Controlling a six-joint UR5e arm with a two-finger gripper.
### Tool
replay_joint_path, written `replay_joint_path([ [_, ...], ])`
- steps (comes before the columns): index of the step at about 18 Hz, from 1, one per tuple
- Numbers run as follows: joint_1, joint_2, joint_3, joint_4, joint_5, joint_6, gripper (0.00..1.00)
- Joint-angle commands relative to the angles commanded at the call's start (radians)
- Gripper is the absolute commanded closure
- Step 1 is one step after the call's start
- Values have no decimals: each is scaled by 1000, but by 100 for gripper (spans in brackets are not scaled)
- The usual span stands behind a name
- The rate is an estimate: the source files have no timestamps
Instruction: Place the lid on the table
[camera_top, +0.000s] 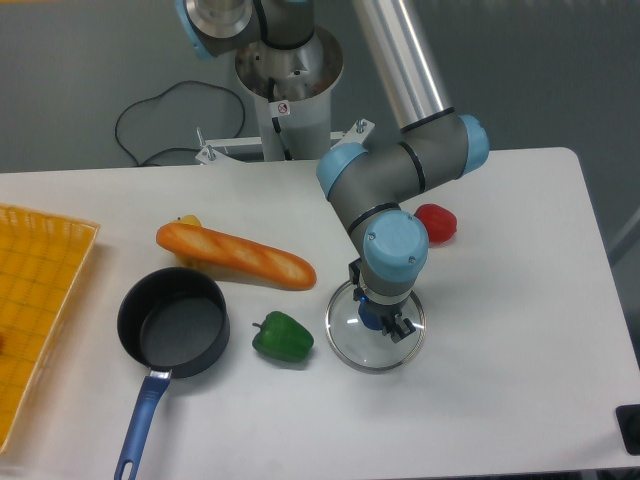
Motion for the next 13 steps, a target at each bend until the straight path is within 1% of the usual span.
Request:
replay_joint_path([
  [13, -2, -6, 2, 0, 2, 0, 34],
])
